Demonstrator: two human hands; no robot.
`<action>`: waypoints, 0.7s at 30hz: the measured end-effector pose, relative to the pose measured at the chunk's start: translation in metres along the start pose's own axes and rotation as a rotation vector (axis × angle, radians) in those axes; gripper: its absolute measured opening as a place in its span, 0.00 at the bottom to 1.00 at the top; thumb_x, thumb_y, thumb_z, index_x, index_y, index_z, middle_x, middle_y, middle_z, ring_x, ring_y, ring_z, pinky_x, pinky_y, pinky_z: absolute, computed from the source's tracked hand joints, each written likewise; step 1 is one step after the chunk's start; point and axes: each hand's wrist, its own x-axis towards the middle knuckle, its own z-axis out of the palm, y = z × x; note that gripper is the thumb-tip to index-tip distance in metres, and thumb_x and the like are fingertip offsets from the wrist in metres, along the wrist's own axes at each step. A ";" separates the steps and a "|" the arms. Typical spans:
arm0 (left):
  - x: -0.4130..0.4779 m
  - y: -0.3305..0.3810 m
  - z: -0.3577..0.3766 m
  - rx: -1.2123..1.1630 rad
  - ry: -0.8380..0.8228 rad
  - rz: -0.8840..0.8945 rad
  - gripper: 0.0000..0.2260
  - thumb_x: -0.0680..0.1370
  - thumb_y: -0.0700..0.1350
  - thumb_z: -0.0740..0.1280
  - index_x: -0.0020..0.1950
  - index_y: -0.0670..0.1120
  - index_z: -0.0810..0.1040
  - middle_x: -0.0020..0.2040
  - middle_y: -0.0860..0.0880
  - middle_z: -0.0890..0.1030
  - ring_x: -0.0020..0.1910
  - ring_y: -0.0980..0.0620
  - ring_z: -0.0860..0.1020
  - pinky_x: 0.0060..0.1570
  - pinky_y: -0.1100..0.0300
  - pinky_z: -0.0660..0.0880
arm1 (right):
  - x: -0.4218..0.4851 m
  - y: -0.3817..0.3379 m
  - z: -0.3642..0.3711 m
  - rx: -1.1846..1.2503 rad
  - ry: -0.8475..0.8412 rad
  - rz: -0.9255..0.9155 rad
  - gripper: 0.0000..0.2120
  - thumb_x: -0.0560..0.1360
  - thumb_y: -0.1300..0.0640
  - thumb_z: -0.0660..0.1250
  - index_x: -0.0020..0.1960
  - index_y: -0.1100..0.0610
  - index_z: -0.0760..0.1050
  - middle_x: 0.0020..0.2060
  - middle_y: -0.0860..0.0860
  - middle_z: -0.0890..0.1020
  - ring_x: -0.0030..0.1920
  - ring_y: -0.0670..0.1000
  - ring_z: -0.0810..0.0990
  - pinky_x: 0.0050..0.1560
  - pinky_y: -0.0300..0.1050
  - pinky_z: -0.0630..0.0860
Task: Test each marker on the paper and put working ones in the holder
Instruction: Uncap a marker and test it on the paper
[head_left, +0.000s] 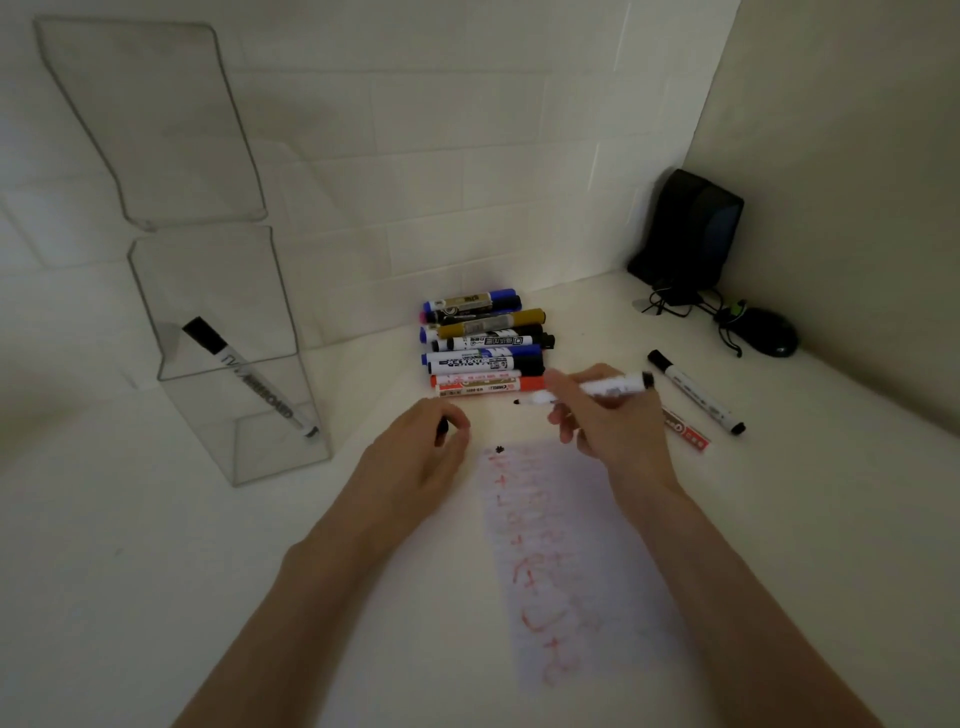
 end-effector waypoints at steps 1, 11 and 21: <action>0.000 0.001 0.000 0.078 -0.022 -0.008 0.07 0.80 0.57 0.64 0.56 0.58 0.71 0.44 0.61 0.73 0.42 0.60 0.73 0.44 0.63 0.69 | -0.001 0.003 0.002 -0.020 0.017 0.001 0.11 0.74 0.52 0.78 0.42 0.59 0.80 0.31 0.52 0.83 0.30 0.46 0.77 0.28 0.36 0.71; 0.003 0.003 0.004 0.214 -0.049 -0.005 0.21 0.70 0.70 0.69 0.55 0.59 0.73 0.50 0.61 0.76 0.49 0.60 0.74 0.50 0.61 0.72 | -0.004 0.018 0.028 -0.186 0.029 0.002 0.12 0.72 0.61 0.73 0.35 0.56 0.72 0.24 0.44 0.74 0.27 0.42 0.71 0.29 0.34 0.69; 0.003 0.004 0.003 0.202 -0.078 -0.028 0.20 0.70 0.69 0.70 0.55 0.60 0.72 0.49 0.61 0.74 0.49 0.59 0.73 0.50 0.61 0.71 | -0.002 0.025 0.028 -0.246 0.081 -0.031 0.12 0.70 0.58 0.74 0.34 0.56 0.71 0.26 0.48 0.75 0.28 0.45 0.71 0.32 0.41 0.69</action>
